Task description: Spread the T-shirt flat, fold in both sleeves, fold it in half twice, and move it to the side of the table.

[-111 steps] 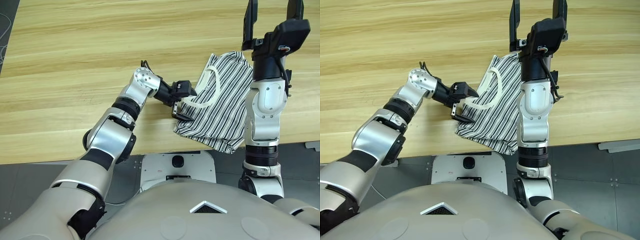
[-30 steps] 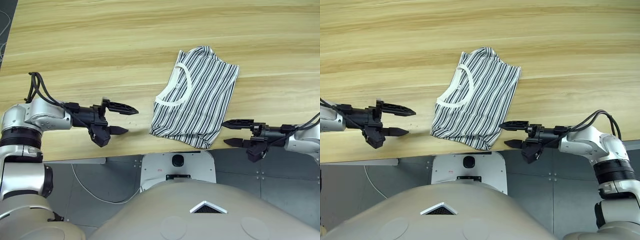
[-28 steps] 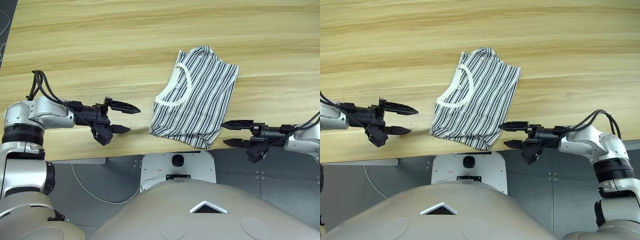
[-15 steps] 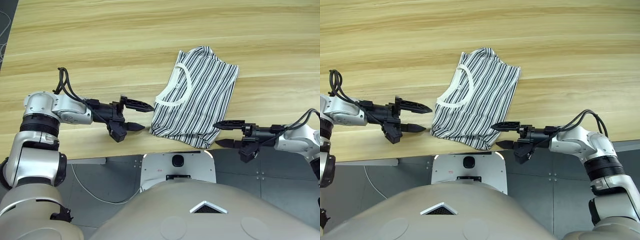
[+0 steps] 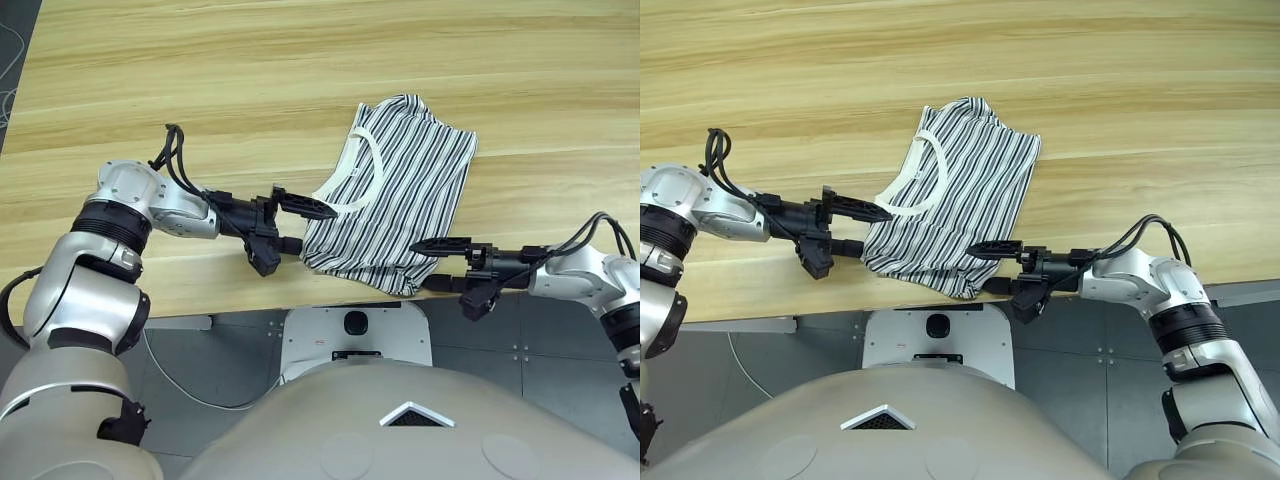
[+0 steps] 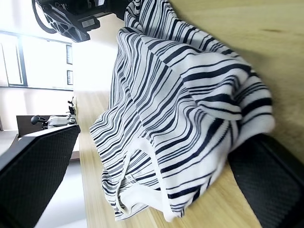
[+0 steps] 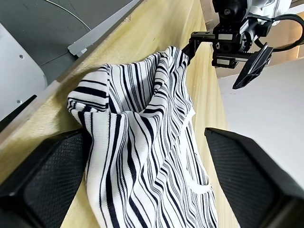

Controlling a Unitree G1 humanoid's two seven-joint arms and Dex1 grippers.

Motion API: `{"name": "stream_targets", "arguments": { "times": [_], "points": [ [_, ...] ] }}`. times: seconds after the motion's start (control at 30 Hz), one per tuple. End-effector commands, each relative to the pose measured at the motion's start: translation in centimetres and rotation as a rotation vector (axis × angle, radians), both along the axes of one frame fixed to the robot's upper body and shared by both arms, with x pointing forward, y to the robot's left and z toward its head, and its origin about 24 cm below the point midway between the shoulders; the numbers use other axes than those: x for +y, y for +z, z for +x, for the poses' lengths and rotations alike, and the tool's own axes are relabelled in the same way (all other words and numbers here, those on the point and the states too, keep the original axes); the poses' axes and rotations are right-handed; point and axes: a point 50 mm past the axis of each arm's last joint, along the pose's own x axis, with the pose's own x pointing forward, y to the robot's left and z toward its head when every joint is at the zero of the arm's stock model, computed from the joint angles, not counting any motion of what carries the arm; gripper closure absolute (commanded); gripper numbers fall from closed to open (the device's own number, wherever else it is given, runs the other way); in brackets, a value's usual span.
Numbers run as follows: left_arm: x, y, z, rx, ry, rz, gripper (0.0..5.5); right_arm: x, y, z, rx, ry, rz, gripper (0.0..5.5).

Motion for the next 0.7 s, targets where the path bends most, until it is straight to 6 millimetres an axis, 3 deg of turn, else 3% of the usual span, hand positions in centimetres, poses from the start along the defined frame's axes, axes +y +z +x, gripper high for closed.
{"name": "stream_targets", "arguments": {
  "times": [0.03, 0.2, 0.6, 0.7],
  "points": [
    [0.7, -2.5, -1.0, 0.038, -0.03, 0.148, 0.0, -0.4, -2.6, -1.2, 0.086, 0.011, -0.158, 1.69],
    [0.9, -3.1, -1.4, 0.051, -0.053, 0.165, 0.0, -0.5, -2.9, -1.4, 0.096, 0.013, -0.172, 2.71],
    [1.0, -4.0, -2.2, 0.077, -0.11, 0.2, 2.3, 0.1, -3.3, -1.3, 0.19, -0.095, -0.112, 5.27],
    [1.2, -4.6, -2.8, 0.112, -0.124, 0.24, 2.75, 0.1, -2.9, -1.1, 0.202, -0.108, -0.087, 5.4]
  ]
}}
